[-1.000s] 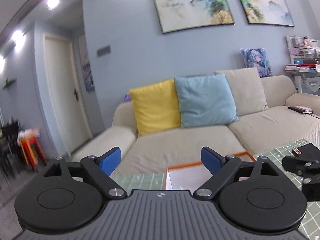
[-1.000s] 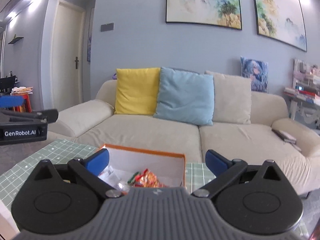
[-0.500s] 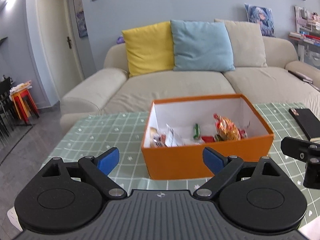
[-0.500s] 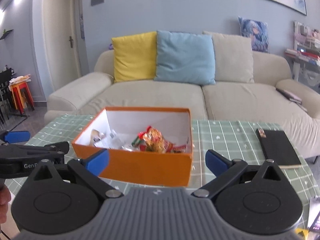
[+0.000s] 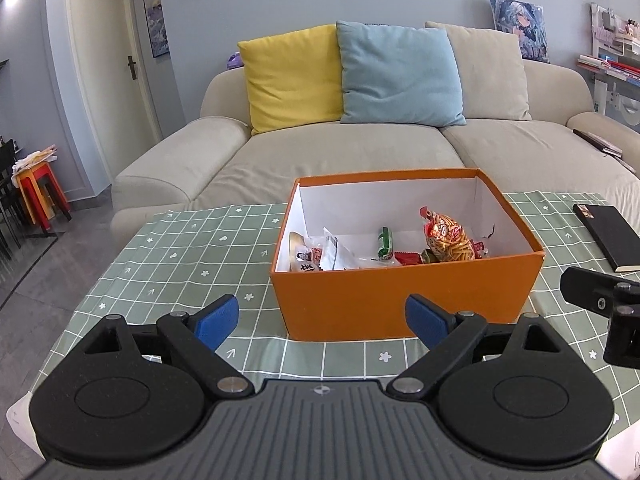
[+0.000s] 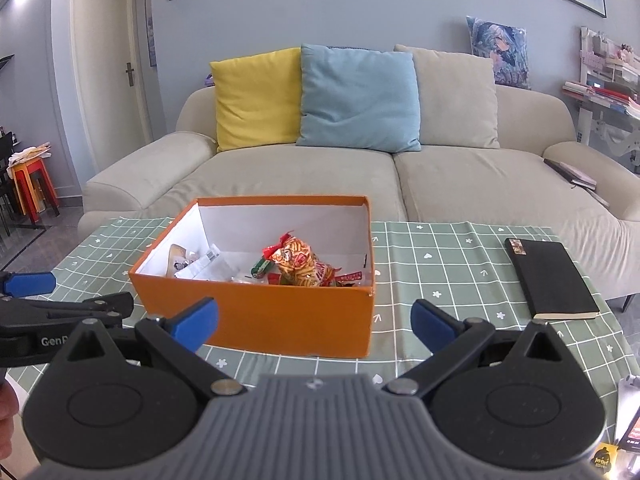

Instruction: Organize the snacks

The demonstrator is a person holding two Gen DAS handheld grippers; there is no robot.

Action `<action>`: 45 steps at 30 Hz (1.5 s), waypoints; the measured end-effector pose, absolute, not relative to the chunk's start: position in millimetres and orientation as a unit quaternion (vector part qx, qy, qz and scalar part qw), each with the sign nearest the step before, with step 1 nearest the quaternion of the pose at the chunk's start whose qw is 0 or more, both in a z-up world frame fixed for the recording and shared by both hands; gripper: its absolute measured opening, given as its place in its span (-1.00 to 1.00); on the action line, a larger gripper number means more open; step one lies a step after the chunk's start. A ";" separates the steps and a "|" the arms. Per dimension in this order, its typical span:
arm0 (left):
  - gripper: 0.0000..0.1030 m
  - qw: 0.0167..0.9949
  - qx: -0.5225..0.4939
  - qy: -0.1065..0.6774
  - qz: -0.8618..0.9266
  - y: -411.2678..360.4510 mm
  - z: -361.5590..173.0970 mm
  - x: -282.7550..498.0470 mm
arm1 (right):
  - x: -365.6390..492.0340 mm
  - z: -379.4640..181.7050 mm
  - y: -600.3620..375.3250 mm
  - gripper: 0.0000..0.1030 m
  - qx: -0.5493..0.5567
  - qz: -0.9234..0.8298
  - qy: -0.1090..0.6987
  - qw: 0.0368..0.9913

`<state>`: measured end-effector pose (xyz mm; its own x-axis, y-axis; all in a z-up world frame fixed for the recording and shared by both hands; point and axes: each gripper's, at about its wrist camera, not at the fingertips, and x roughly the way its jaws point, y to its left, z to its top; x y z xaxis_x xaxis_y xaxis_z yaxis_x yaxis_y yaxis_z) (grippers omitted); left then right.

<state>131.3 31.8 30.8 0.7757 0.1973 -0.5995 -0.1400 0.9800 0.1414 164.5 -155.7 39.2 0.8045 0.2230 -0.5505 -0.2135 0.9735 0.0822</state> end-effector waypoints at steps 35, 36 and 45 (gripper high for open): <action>1.00 0.937 0.051 0.336 0.084 26.1 27.1 131.0 | 160.8 39.2 -158.5 0.93 0.012 0.115 0.291 0.950; 1.00 0.937 0.051 0.336 0.084 25.9 27.1 131.0 | 160.8 39.3 -158.8 0.93 0.013 0.115 0.291 0.950; 1.00 0.936 0.052 0.337 0.083 24.2 26.4 130.9 | 160.8 39.5 -158.7 0.93 0.011 0.116 0.292 0.949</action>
